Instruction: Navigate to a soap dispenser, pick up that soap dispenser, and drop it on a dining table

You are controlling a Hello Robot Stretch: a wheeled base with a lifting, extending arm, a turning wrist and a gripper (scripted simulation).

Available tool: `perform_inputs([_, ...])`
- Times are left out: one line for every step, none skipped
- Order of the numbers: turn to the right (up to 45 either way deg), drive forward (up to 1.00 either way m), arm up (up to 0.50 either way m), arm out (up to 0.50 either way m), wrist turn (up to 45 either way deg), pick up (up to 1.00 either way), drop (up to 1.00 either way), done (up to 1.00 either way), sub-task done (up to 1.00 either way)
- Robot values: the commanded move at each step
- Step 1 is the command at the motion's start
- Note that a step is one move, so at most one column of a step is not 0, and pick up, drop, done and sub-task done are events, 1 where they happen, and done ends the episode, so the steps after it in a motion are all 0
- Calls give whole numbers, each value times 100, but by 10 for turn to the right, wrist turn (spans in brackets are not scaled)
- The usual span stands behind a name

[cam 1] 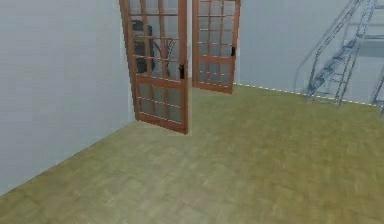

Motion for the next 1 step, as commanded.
perform_inputs([90, 0, 0, 0, 0, 0, 0, 0, 0])
